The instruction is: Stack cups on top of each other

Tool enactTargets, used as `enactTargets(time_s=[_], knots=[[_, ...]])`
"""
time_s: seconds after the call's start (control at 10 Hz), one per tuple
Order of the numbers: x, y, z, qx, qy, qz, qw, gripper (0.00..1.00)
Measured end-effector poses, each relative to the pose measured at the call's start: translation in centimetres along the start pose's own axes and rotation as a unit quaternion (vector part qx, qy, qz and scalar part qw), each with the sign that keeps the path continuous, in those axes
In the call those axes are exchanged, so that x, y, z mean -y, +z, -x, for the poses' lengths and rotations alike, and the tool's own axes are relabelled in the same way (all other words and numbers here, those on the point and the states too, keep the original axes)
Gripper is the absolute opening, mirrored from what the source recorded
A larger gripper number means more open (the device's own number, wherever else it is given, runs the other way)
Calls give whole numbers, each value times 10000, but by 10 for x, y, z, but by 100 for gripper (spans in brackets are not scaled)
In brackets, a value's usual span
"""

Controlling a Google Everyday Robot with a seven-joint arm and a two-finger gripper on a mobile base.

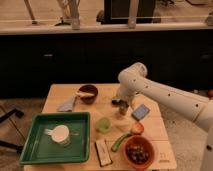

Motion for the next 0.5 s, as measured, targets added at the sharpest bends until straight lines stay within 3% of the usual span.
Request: enactTargets(time_s=[0.5], knots=[[-4, 27, -14, 375, -620, -7, 9974, 80]])
